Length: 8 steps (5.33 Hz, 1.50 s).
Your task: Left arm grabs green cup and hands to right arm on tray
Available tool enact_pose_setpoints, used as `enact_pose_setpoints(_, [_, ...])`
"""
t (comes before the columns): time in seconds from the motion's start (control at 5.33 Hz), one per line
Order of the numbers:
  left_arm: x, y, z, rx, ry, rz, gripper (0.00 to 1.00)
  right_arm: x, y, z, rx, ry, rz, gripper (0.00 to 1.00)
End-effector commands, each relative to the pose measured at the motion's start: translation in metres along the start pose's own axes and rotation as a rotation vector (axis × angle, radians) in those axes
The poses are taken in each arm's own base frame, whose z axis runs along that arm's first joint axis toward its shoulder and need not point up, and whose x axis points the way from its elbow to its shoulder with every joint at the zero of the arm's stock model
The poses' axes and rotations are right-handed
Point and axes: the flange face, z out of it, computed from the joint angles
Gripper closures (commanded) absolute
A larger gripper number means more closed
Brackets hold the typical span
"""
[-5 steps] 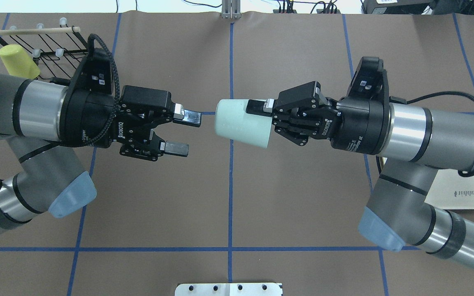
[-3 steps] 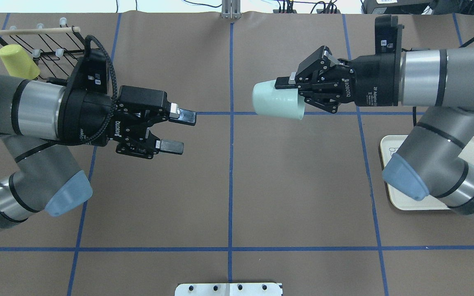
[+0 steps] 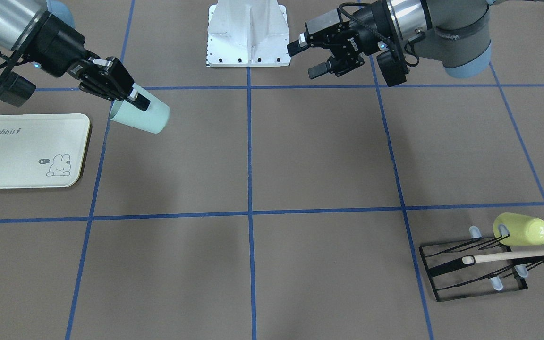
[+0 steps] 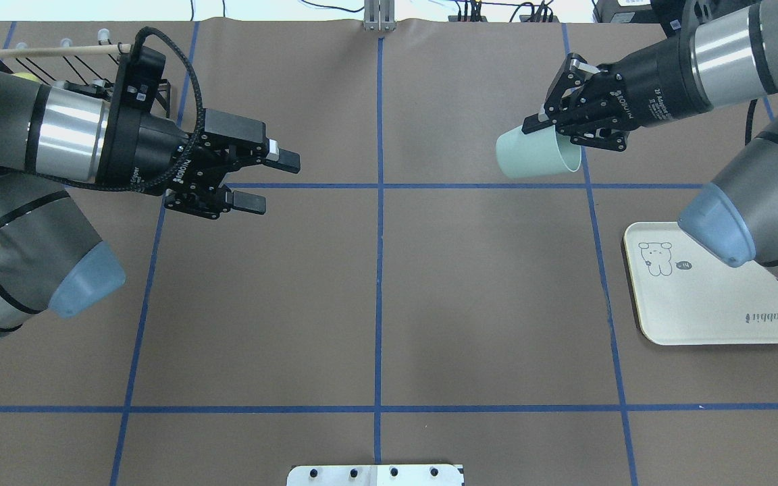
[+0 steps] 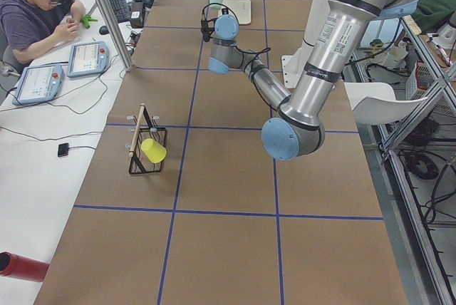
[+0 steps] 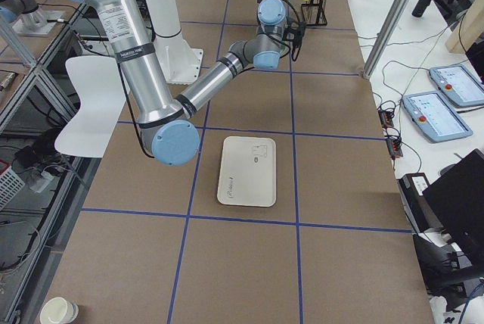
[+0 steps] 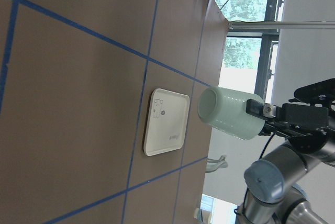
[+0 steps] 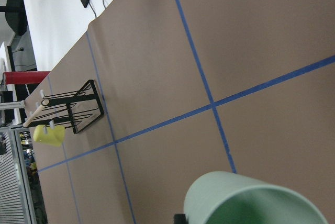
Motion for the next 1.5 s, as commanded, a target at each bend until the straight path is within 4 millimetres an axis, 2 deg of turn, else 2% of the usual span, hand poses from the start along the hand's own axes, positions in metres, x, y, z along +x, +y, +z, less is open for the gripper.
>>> enact_pose_setpoints(0.0, [-0.027, -0.029, 0.007, 0.036, -0.215, 0.110, 0.00, 0.019, -0.026, 0.004, 0.042, 0.175, -0.022, 1.00])
enact_pose_setpoints(0.19, [-0.061, -0.047, -0.012, 0.056, -0.309, 0.197, 0.00, 0.034, -0.033, 0.001, 0.118, 0.261, -0.004, 1.00])
enact_pose_setpoints(0.56, [-0.122, -0.100, -0.080, 0.046, -0.568, 0.420, 0.00, 0.105, -0.034, -0.014, 0.128, 0.528, -0.211, 1.00])
enact_pose_setpoints(0.75, [-0.163, -0.119, -0.134, 0.023, -0.668, 0.523, 0.00, 0.161, -0.040, -0.034, 0.070, 0.630, -0.343, 1.00])
enact_pose_setpoints(0.94, [-0.198, -0.129, -0.175, -0.031, -0.759, 0.571, 0.00, 0.218, -0.045, -0.061, -0.001, 0.704, -0.467, 1.00])
enact_pose_setpoints(1.12, [-0.236, -0.134, -0.229, -0.108, -0.843, 0.625, 0.00, 0.254, -0.046, -0.078, -0.050, 0.737, -0.505, 1.00])
enact_pose_setpoints(1.31, [-0.281, -0.141, -0.299, -0.119, -0.888, 0.628, 0.00, 0.278, -0.044, -0.086, -0.072, 0.752, -0.527, 1.00])
